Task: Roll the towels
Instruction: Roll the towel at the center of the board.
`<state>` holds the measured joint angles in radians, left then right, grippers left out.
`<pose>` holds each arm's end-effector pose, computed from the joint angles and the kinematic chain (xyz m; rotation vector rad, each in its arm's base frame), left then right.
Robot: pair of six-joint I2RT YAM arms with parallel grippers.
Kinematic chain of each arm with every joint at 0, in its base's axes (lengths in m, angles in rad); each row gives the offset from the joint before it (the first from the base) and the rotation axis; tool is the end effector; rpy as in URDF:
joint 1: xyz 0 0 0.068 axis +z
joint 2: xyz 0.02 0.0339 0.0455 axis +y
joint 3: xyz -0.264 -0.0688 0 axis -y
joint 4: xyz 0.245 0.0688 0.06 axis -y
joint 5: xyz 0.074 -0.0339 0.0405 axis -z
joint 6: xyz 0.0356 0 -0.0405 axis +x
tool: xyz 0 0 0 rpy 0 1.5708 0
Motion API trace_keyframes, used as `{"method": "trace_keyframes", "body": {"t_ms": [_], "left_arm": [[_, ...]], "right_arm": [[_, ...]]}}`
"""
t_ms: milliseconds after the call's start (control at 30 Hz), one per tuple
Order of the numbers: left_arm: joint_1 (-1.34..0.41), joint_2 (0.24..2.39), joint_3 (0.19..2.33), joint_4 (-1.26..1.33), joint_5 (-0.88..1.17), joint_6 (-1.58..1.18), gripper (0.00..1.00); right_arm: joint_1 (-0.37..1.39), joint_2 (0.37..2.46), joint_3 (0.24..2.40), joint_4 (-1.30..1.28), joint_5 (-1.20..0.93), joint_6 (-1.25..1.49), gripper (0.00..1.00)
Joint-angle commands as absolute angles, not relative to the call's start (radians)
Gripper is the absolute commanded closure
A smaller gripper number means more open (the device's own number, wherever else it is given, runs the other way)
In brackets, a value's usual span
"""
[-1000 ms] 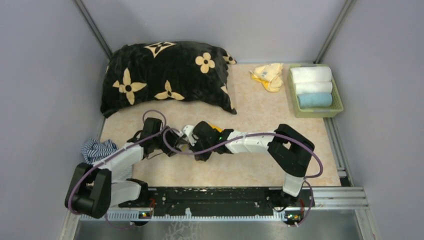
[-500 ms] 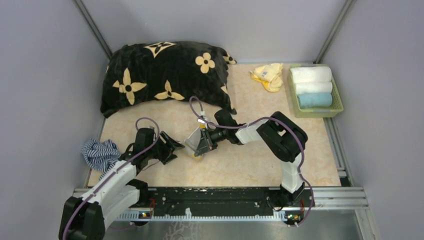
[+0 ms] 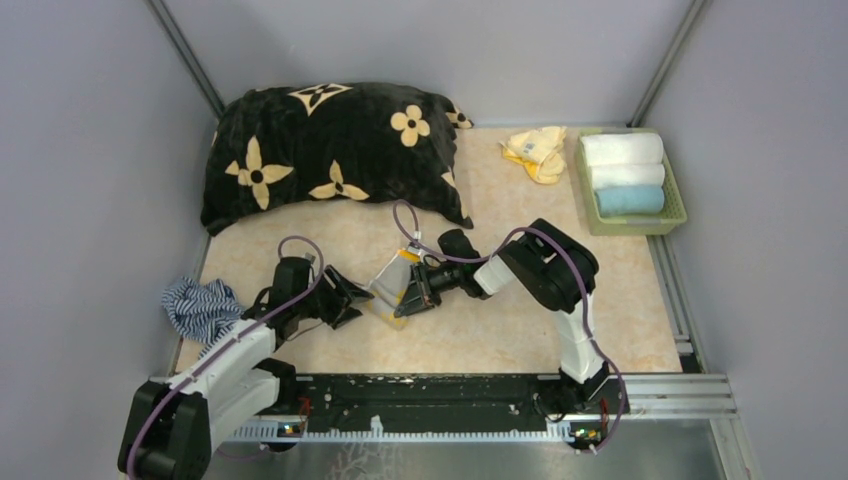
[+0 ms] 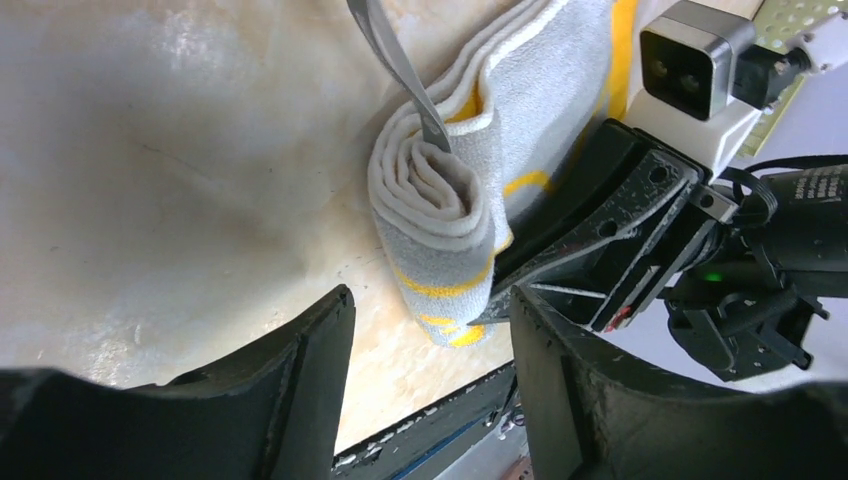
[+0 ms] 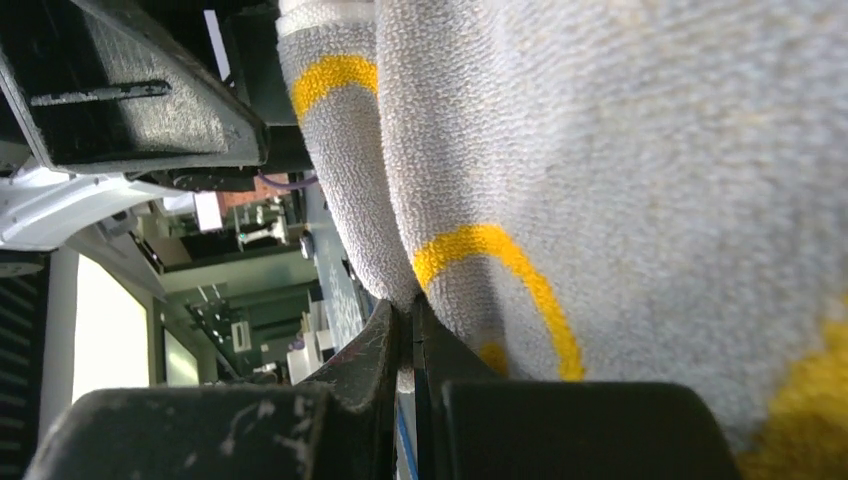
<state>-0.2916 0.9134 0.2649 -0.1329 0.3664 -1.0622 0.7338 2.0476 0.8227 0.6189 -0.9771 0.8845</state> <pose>0.1556 -0.0600 0.1468 -0.7766 2.4387 -1.0344 0.2460 0.2616 0.0844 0.4914 -2.4734 -1.8118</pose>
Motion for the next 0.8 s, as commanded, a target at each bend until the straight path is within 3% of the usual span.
{"method": "trace_keyframes", "body": {"t_ms": [0, 233, 500, 633, 767], "left_arm": [[-0.287, 0.917, 0.245, -0.075, 0.387, -1.058, 0.37], [-0.288, 1.011, 0.241, 0.018, 0.389, -1.037, 0.46], [-0.288, 1.163, 0.291, 0.003, 0.349, -1.029, 0.63], [-0.288, 1.203, 0.315, -0.046, 0.322, -1.031, 0.65], [-0.289, 1.225, 0.326, -0.065, 0.308, -1.038, 0.66]], "right_arm": [[0.715, 2.073, 0.805, 0.65, -0.934, 0.899, 1.0], [0.715, 2.082, 0.829, 0.591, -0.899, 0.88, 1.0], [0.732, 1.924, 0.886, 0.296, -0.793, 0.681, 0.87], [0.789, 1.805, 0.963, 0.044, -0.625, 0.5, 0.77], [0.882, 1.713, 1.009, -0.121, -0.355, 0.363, 0.73]]}}
